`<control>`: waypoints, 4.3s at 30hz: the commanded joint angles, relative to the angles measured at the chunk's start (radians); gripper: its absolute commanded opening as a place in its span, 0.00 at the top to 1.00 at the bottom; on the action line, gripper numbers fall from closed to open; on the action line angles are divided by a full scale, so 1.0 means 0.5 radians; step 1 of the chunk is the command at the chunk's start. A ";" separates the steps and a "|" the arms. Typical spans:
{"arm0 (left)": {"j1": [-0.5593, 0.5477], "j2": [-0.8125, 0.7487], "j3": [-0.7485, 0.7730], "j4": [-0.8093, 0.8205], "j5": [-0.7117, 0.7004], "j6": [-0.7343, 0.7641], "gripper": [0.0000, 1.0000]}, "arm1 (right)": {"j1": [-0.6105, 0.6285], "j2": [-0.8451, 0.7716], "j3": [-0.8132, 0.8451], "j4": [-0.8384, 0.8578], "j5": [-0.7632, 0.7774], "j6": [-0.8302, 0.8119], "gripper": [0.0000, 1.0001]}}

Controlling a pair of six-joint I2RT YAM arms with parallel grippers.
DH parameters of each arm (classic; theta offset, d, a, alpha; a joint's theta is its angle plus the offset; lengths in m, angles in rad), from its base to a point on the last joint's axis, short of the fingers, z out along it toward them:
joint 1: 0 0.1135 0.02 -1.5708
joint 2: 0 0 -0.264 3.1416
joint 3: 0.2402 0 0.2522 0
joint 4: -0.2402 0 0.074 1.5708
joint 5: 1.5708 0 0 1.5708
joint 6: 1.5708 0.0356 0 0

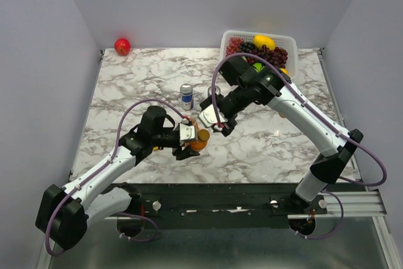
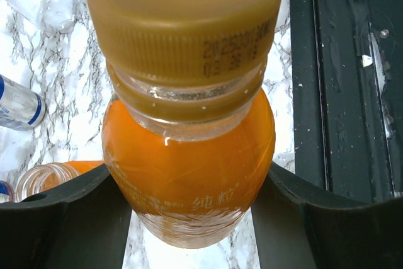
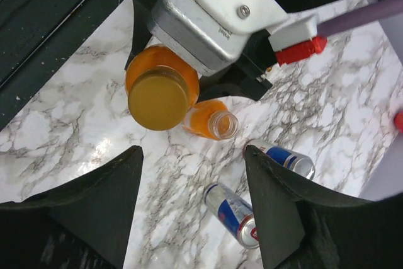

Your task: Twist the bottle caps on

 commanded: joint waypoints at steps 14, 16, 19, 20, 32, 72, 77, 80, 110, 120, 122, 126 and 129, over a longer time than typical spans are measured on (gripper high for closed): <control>0.009 0.015 0.069 -0.015 0.025 0.056 1.00 | 0.101 -0.011 -0.173 -0.425 -0.186 -0.194 0.39; 0.012 0.015 0.066 -0.009 0.019 0.059 1.00 | 0.104 0.010 -0.149 -0.425 -0.192 -0.176 0.41; 0.012 0.015 0.066 -0.009 0.013 0.065 1.00 | 0.104 0.044 -0.100 -0.425 -0.208 -0.151 0.41; 0.009 0.015 0.066 -0.012 0.013 0.072 1.00 | 0.107 0.050 -0.091 -0.422 -0.217 -0.148 0.41; 0.012 0.009 0.090 -0.049 -0.012 0.102 1.00 | 0.122 0.121 -0.054 -0.425 -0.217 -0.117 0.49; 0.018 -0.258 0.256 0.479 -0.822 -0.708 1.00 | 0.073 0.633 0.235 -0.076 0.203 1.926 0.70; 0.018 -0.240 0.219 0.427 -0.818 -0.650 1.00 | 0.076 0.606 0.210 -0.060 0.252 1.972 0.69; 0.018 -0.237 0.155 0.386 -0.840 -0.616 1.00 | 0.073 0.587 0.222 -0.042 0.280 1.941 0.66; 0.052 -0.268 -0.189 0.383 -0.239 -0.542 1.00 | -0.154 0.137 0.103 0.182 0.048 1.610 0.00; 0.064 -0.013 0.050 0.049 0.139 -0.134 1.00 | -0.157 -0.229 -0.400 0.535 -0.432 0.822 0.03; 0.064 0.005 0.063 0.052 0.136 -0.113 1.00 | -0.142 -0.165 -0.343 0.477 -0.493 0.724 0.08; 0.064 0.030 0.093 0.043 0.142 -0.088 1.00 | -0.120 0.004 -0.149 0.174 -0.622 0.592 0.19; 0.064 0.039 0.109 0.043 0.139 -0.091 1.00 | -0.114 0.124 -0.008 0.023 -0.662 0.543 0.24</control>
